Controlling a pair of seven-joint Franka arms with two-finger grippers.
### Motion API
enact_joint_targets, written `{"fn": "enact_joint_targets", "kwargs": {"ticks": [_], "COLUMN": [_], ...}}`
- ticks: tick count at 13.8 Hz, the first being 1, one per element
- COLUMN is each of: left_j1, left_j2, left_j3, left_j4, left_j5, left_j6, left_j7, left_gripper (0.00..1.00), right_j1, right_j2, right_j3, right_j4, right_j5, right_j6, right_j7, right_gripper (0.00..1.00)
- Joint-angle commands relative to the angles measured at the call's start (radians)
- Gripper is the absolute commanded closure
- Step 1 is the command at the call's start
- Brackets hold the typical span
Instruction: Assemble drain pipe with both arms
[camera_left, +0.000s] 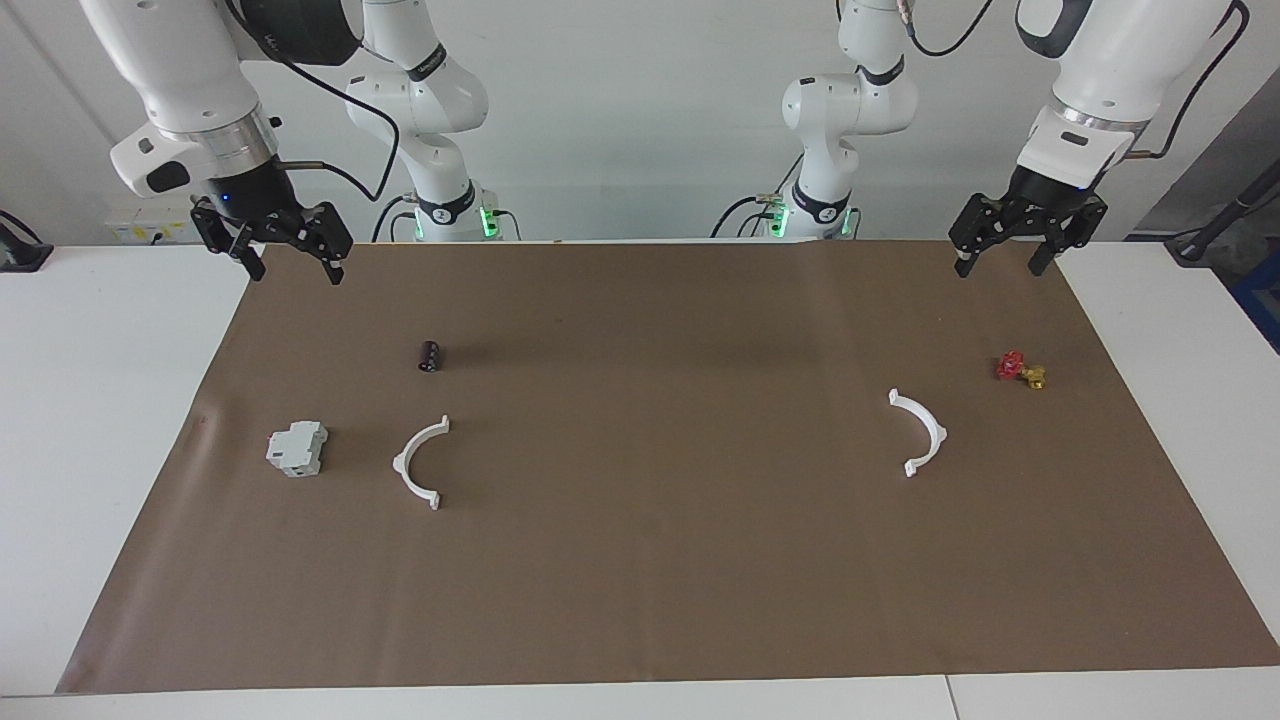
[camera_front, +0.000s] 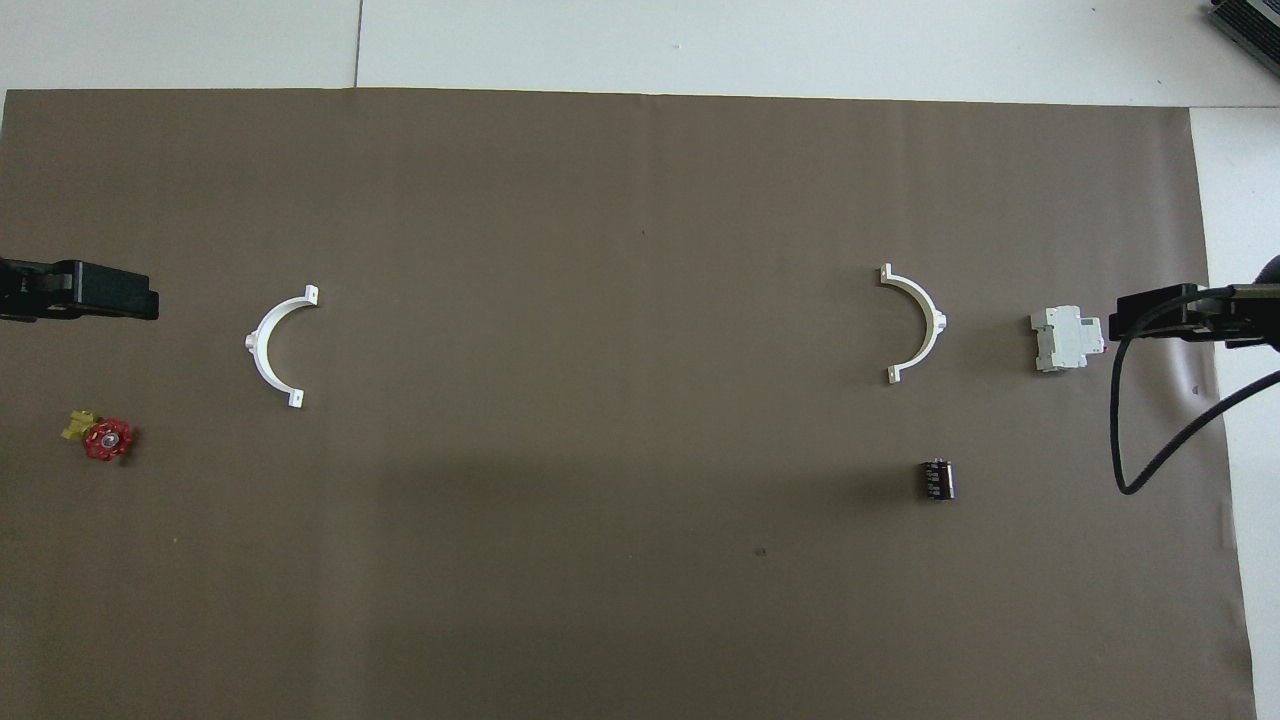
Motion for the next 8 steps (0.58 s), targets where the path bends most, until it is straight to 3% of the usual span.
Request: {"fn": "enact_joint_targets", "kwargs": {"ticks": [1, 5, 8], "left_j1": [0.001, -0.002, -0.004], "left_j2": [-0.015, -0.013, -0.013], "left_j3": [-0.001, -0.001, 0.000], "left_j4": [-0.004, -0.005, -0.005], "left_j5": [0.005, 0.005, 0.005], "left_j6": [-0.020, -0.017, -0.015], "left_j7": [0.008, 0.008, 0.008], "left_gripper": [0.00, 0.00, 0.00], "right_j1": [-0.003, 0.000, -0.002], "right_j2": [-0.024, -0.032, -0.015], "right_j3": [-0.001, 0.001, 0.001], "right_j4": [-0.030, -0.068, -0.158], "right_j5": [0.010, 0.010, 0.010], "right_j6": [0.011, 0.048, 0.184], "right_j7": [-0.029, -0.046, -0.106], "right_gripper": [0.00, 0.00, 0.00]}}
